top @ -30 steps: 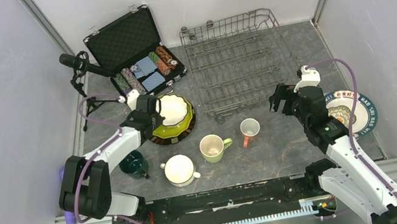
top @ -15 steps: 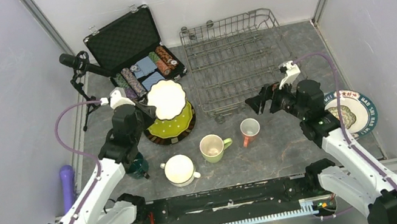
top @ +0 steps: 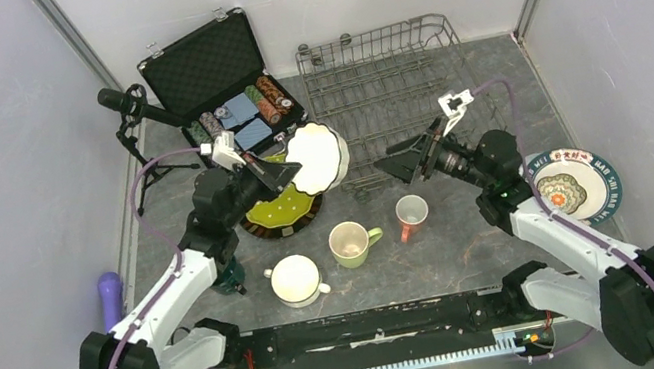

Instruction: Load the mixed dishes into the dish rack

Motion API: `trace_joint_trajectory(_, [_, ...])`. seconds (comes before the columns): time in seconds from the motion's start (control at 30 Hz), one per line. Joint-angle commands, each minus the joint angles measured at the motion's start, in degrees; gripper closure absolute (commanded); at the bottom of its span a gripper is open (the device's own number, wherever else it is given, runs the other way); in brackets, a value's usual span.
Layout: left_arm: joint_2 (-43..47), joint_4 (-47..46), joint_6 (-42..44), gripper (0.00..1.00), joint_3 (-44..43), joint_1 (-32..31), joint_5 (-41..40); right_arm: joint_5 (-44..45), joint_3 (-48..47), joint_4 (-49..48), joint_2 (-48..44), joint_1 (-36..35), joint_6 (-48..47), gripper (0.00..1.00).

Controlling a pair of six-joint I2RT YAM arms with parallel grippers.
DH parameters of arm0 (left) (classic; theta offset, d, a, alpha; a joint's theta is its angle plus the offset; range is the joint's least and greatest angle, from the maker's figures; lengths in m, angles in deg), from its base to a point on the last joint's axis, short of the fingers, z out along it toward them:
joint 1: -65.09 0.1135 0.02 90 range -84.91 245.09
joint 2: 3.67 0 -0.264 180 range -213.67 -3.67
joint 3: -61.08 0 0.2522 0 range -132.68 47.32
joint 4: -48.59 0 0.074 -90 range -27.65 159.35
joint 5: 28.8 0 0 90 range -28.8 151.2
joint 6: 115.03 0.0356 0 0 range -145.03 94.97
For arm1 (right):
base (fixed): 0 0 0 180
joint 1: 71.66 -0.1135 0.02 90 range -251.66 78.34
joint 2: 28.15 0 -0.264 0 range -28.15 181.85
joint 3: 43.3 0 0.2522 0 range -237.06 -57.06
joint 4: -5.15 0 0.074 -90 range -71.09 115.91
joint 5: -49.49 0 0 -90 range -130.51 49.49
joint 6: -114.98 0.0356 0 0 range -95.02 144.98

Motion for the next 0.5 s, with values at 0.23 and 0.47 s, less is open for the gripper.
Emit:
trace_joint_trajectory(0.23, [-0.9, -18.6, -6.1, 0.98, 0.2, -2.3, 3.3, 4.3, -4.5, -9.7, 3.7, -9.1, 3.4, 0.02])
trace_joint_trajectory(0.47, [-0.8, -18.4, -5.6, 0.98, -0.4, -3.0, 1.5, 9.8, -5.7, -8.7, 5.4, -11.8, 5.0, 0.02])
